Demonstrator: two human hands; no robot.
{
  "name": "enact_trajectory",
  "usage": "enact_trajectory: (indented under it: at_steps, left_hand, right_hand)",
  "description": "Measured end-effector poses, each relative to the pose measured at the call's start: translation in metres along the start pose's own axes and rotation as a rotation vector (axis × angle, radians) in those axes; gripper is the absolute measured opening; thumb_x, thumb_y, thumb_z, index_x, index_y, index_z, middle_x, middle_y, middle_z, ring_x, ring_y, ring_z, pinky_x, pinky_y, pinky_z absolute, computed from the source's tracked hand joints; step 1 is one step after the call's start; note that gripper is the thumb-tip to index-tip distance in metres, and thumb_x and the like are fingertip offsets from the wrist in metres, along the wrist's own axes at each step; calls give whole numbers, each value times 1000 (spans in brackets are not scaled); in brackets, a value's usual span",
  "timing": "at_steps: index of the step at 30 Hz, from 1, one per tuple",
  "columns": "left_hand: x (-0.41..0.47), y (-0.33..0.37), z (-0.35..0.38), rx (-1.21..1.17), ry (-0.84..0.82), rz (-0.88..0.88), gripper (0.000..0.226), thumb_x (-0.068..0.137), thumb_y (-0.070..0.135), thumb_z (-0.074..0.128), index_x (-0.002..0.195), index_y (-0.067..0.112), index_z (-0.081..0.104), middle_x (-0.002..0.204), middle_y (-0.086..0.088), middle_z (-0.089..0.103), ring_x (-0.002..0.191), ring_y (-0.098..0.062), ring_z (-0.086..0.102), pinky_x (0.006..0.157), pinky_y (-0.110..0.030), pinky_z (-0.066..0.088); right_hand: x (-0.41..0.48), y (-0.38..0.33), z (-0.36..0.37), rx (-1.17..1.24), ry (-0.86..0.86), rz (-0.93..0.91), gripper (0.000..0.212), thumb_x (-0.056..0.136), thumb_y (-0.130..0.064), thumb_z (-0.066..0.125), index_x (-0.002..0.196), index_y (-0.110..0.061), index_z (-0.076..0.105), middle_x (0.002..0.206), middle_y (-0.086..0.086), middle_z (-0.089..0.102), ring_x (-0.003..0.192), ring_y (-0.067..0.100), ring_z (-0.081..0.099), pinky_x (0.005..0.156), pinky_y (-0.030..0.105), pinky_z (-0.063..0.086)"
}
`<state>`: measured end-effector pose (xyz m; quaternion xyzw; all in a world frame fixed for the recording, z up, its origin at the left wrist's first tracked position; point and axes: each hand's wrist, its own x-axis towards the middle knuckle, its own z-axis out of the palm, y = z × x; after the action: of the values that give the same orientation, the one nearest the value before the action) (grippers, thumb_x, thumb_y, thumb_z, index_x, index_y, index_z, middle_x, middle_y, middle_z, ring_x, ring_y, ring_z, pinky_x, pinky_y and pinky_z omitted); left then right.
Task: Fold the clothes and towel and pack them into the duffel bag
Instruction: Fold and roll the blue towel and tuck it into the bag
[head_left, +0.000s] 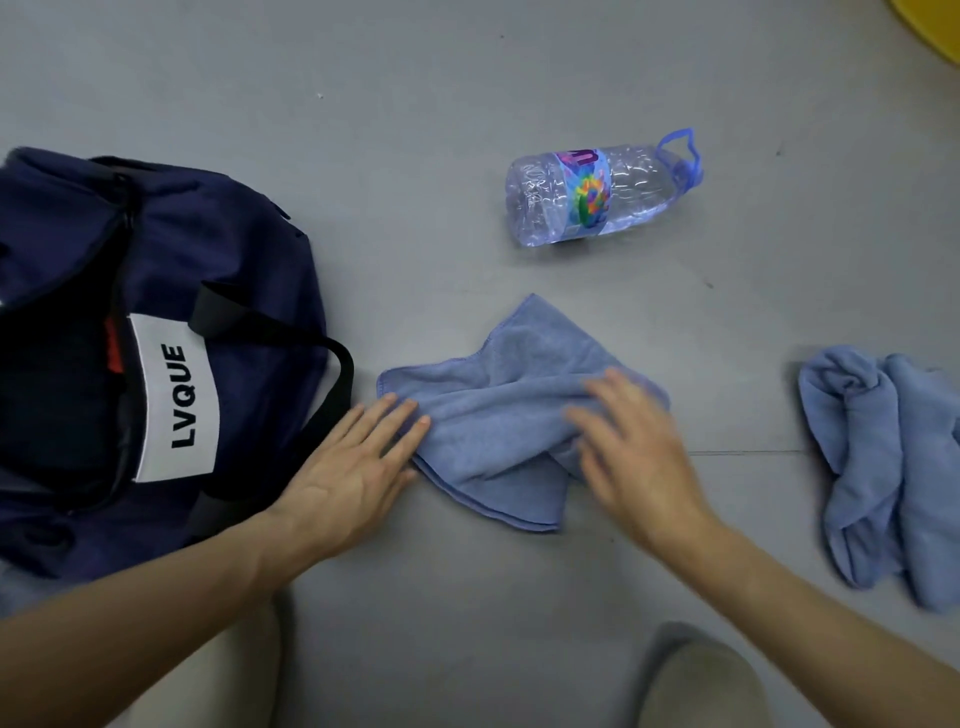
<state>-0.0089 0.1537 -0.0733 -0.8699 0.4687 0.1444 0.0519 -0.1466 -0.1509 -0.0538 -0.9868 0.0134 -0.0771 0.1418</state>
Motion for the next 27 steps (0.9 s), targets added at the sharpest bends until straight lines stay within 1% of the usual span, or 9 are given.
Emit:
enact_trajectory:
  at_steps: [2, 4, 8, 13, 17, 20, 22, 24, 27]
  left_hand:
    - [9, -1, 1, 9, 37, 74, 56, 101, 34, 31, 151, 11, 42, 154, -14, 43, 144, -32, 39, 120, -39, 11]
    - [17, -3, 5, 29, 51, 152, 56, 100, 31, 35, 153, 12, 37, 157, -15, 39, 145, -32, 36, 121, -39, 12]
    - [18, -8, 10, 56, -4, 151, 64, 97, 48, 32, 153, 18, 39, 157, -16, 37, 141, -37, 42, 116, -45, 35]
    - [-1, 1, 12, 58, -39, 6, 65, 93, 54, 46, 150, 23, 44, 155, -18, 40, 130, -40, 53, 95, -50, 52]
    - [-24, 16, 7, 88, 18, -9, 62, 89, 49, 36, 143, 25, 56, 142, -21, 53, 90, -36, 60, 72, -45, 51]
    - [-42, 20, 10, 66, 47, 53, 56, 88, 40, 42, 139, 25, 58, 134, -20, 59, 77, -32, 60, 66, -42, 52]
    - [-46, 17, 12, 32, 57, 94, 53, 84, 30, 63, 137, 25, 60, 130, -17, 61, 73, -30, 62, 65, -38, 54]
    - [-45, 11, 13, 5, 43, 105, 66, 72, 20, 82, 134, 25, 61, 128, -14, 61, 72, -29, 64, 66, -37, 53]
    - [-41, 3, 10, -15, 74, 95, 57, 74, 16, 79, 128, 24, 62, 124, -8, 60, 76, -29, 64, 67, -36, 47]
  right_hand:
    - [-22, -28, 20, 58, -158, -141, 36, 91, -22, 53, 122, -11, 69, 138, 15, 58, 130, 35, 54, 103, 45, 50]
    - [-40, -42, 36, 85, -313, -167, 47, 87, -32, 66, 131, -14, 65, 142, 10, 57, 127, 28, 58, 96, 40, 55]
    - [-53, -37, 42, -73, -432, -205, 75, 77, -46, 80, 142, -16, 56, 151, 9, 48, 136, 26, 51, 109, 39, 44]
    - [-49, -17, 36, -30, -346, -112, 60, 75, -33, 86, 130, -20, 66, 142, 5, 58, 126, 23, 60, 92, 34, 56]
    - [-57, -17, 33, -19, -266, -97, 42, 76, -23, 86, 116, -21, 74, 134, 2, 65, 121, 24, 64, 83, 33, 61]
    - [-75, -11, 29, -26, -291, -98, 41, 72, -17, 88, 111, -22, 74, 135, 0, 64, 123, 23, 63, 83, 32, 60]
    - [-85, -7, 26, -41, -297, -78, 41, 70, -16, 89, 108, -22, 75, 135, 0, 64, 123, 22, 62, 85, 32, 60]
    - [-91, -7, 23, -54, -287, -68, 40, 72, -16, 88, 109, -20, 74, 133, 1, 65, 121, 24, 64, 85, 35, 60]
    - [-88, -11, 22, -71, -272, -42, 38, 76, -17, 83, 112, -19, 70, 124, 3, 66, 106, 28, 65, 78, 38, 58]
